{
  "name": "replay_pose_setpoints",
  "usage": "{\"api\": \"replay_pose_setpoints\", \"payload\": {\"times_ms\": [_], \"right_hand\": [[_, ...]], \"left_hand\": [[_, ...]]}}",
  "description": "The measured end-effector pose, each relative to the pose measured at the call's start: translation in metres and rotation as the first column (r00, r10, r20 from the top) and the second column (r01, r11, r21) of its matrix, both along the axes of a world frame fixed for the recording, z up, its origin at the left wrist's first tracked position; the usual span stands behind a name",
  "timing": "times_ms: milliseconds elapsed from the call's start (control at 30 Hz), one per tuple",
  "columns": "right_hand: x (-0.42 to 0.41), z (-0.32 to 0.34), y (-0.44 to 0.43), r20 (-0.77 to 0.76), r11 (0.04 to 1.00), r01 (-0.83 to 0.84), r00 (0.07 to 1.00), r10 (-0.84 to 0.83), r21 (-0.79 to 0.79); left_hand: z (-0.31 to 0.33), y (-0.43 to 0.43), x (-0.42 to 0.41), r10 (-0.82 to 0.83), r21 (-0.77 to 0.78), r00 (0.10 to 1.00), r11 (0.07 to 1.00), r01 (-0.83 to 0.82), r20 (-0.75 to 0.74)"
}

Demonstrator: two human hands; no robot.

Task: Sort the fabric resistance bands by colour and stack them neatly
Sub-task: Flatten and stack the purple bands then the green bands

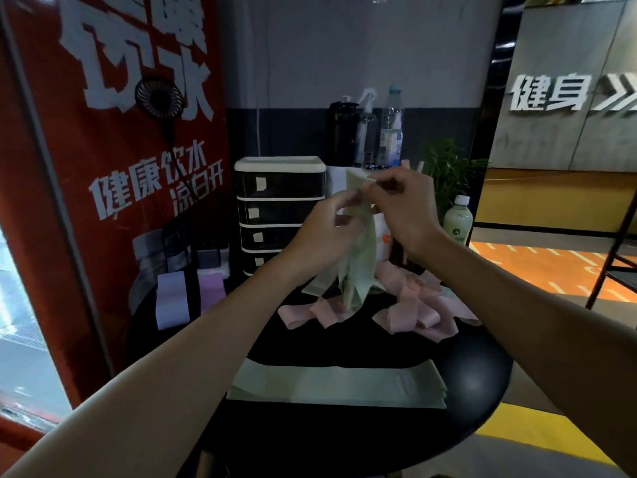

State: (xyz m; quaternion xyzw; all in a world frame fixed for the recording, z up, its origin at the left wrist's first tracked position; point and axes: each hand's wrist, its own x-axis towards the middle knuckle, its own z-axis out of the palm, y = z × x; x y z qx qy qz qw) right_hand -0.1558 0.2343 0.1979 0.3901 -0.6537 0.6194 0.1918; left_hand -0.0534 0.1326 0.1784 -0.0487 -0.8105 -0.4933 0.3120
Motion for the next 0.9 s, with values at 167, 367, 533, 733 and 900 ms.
{"api": "replay_pose_setpoints", "payload": {"times_ms": [167,367,533,733,900], "right_hand": [[0.013,0.008,0.007,0.170,0.985,-0.173,0.970,0.174,-0.022],[0.010,0.009,0.010,0.334,0.920,-0.375,0.886,0.321,0.111],[0.005,-0.004,0.005,0.398,0.910,-0.414,0.832,0.387,-0.019],[-0.023,-0.036,0.001,0.244,0.914,-0.223,0.959,0.143,0.340],[-0.040,-0.078,-0.009,0.298,0.847,-0.203,0.953,0.055,0.491]], "left_hand": [[0.004,-0.003,-0.005,-0.005,0.115,0.999,0.993,0.010,-0.044],[0.000,-0.015,-0.010,0.085,0.311,0.990,0.949,-0.047,-0.110],[-0.004,-0.020,-0.008,0.187,0.355,0.964,0.929,-0.110,-0.190],[0.007,-0.037,-0.004,0.145,0.333,0.978,0.939,-0.089,-0.148],[-0.004,-0.050,-0.004,0.242,0.259,0.968,0.940,-0.220,-0.059]]}}
